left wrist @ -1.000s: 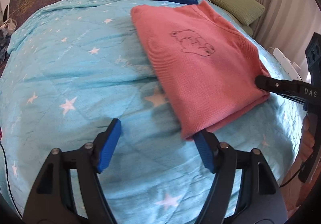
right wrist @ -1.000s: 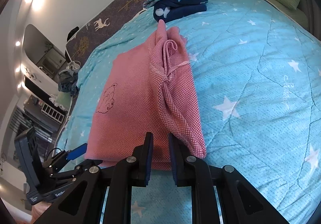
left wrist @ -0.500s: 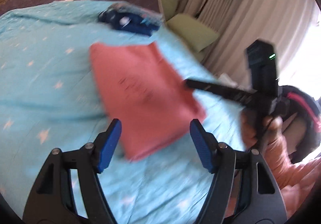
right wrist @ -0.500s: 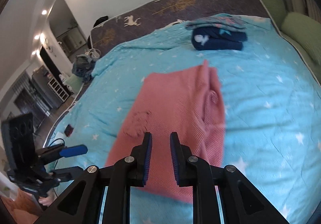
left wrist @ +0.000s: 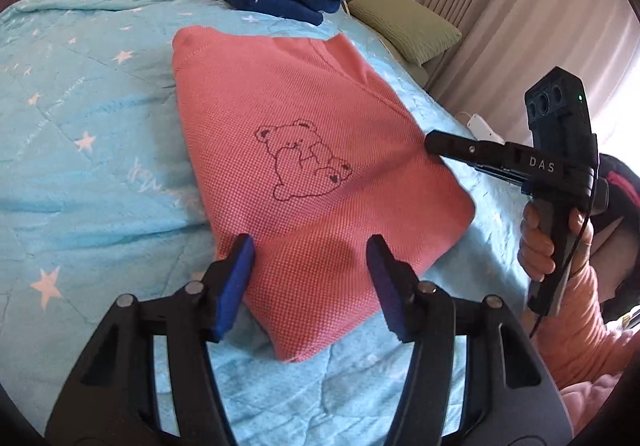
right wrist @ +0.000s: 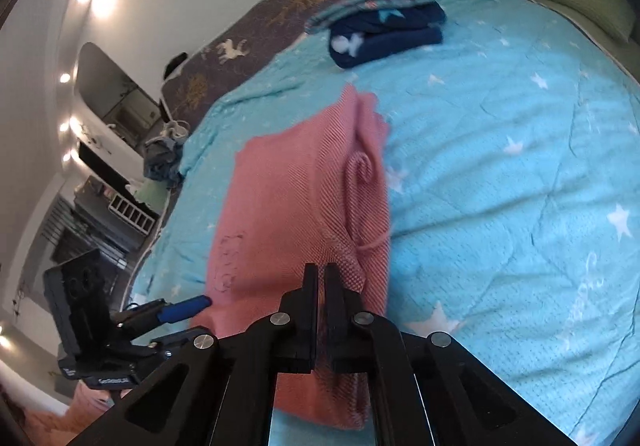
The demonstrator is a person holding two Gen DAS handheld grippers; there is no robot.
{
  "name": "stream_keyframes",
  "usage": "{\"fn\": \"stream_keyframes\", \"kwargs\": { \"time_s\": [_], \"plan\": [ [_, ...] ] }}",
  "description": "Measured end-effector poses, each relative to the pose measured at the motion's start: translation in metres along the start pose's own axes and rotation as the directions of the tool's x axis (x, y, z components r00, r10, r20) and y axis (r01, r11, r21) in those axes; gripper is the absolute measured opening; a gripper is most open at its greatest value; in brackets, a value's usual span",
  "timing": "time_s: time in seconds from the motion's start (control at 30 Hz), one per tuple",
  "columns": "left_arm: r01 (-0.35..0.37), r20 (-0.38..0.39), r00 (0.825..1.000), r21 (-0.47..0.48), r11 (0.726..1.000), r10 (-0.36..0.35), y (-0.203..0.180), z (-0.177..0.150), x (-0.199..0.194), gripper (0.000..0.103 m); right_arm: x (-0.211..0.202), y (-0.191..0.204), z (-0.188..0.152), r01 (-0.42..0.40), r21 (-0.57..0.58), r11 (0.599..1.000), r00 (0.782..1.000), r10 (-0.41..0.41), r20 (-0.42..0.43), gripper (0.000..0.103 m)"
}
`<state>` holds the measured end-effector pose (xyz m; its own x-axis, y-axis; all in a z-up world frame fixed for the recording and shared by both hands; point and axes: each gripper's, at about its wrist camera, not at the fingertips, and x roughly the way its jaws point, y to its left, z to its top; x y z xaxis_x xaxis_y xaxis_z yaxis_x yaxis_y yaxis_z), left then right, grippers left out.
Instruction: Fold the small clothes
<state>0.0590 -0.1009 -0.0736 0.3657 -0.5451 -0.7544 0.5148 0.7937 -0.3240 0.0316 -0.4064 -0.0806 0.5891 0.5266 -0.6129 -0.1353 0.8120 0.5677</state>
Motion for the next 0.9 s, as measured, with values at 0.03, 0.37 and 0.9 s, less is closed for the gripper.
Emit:
{"fn": "stream_keyframes", "kwargs": {
  "time_s": [0.03, 0.37, 0.9],
  "plan": [
    [0.025, 0.012, 1.000, -0.015, 1.000, -0.025, -0.001, 0.005, -0.005, 0.059, -0.006, 0.001, 0.005, 0.000, -0.010, 1.000, 1.000, 0.000, 0.017, 0.008],
    [0.006, 0.084, 0.996, 0.095, 0.995, -0.014, -0.015, 0.076, -0.006, 0.060, -0.015, -0.024, 0.028, -0.013, 0.051, 0.999, 0.998, 0.010, 0.058, 0.011],
    [-0.038, -0.128, 0.990, 0.129, 0.991, 0.054, -0.039, 0.178, 0.124, 0.012, 0.029, -0.046, 0.041, -0.121, 0.146, 0.982, 0.993, 0.121, 0.012, 0.005]
  ]
}}
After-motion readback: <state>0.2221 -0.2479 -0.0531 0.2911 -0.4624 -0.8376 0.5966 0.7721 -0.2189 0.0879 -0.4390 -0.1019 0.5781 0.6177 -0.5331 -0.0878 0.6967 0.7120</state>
